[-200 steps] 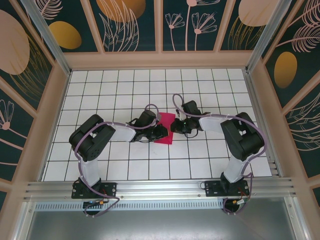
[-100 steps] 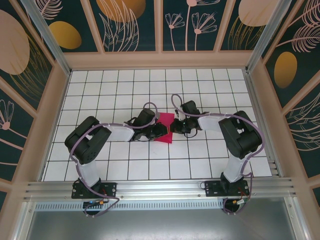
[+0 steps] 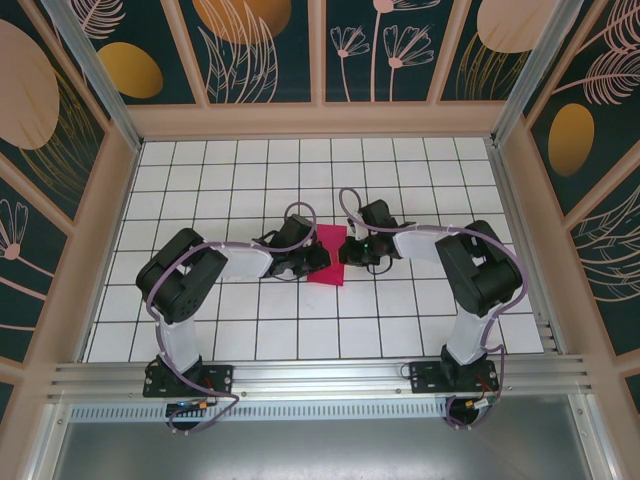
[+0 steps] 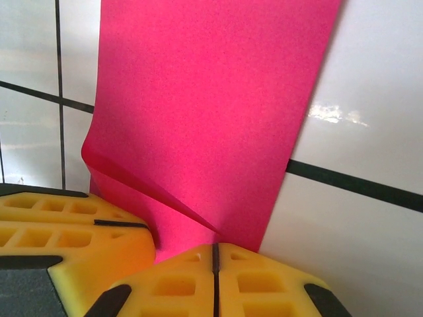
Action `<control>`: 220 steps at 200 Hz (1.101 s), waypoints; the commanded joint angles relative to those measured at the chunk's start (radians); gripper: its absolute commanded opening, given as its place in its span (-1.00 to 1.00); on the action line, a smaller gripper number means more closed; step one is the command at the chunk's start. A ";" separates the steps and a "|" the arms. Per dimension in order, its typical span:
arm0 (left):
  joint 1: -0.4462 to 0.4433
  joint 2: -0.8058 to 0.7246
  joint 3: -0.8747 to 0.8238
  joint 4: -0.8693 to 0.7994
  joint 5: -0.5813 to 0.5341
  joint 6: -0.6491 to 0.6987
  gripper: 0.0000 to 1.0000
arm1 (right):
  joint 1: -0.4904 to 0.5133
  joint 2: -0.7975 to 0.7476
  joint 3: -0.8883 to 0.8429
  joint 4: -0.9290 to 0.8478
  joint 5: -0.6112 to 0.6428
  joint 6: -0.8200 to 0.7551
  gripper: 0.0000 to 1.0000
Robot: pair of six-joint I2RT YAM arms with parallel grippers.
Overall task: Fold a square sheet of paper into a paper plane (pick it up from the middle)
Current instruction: Fold the triangle a second time at the center of the table.
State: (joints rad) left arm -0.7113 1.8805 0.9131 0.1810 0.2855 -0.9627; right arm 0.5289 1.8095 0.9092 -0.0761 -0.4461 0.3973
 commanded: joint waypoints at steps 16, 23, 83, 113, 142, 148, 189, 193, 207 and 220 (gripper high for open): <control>0.007 0.024 -0.006 -0.084 -0.052 0.003 -0.78 | 0.012 0.035 0.023 -0.083 0.079 -0.017 -0.83; 0.007 0.026 -0.010 -0.080 -0.051 0.000 -0.79 | 0.013 0.018 0.036 -0.075 0.054 -0.012 -0.83; 0.007 0.042 -0.035 -0.063 -0.038 -0.022 -0.82 | 0.042 -0.146 0.000 -0.062 -0.002 0.054 -0.83; 0.007 0.043 -0.038 -0.061 -0.037 -0.027 -0.83 | 0.090 -0.195 -0.066 -0.072 -0.010 0.086 -0.85; 0.007 0.042 -0.039 -0.060 -0.039 -0.031 -0.85 | 0.134 -0.184 -0.078 -0.082 -0.005 0.106 -0.86; 0.007 0.040 -0.040 -0.059 -0.039 -0.032 -0.84 | 0.137 -0.180 -0.082 -0.081 -0.005 0.109 -0.86; 0.007 0.039 -0.046 -0.055 -0.040 -0.036 -0.85 | 0.146 -0.141 -0.091 -0.088 0.021 0.106 -0.87; 0.007 0.038 -0.047 -0.055 -0.039 -0.036 -0.85 | 0.146 -0.137 -0.090 -0.091 0.025 0.106 -0.87; 0.007 0.037 -0.048 -0.056 -0.042 -0.036 -0.85 | 0.146 -0.127 -0.093 -0.100 0.036 0.103 -0.88; 0.008 0.036 -0.049 -0.057 -0.043 -0.038 -0.85 | 0.147 -0.124 -0.098 -0.103 0.041 0.100 -0.88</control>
State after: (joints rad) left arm -0.7113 1.8805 0.9012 0.1989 0.2821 -0.9909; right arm 0.6697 1.6665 0.8341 -0.1421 -0.4332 0.4885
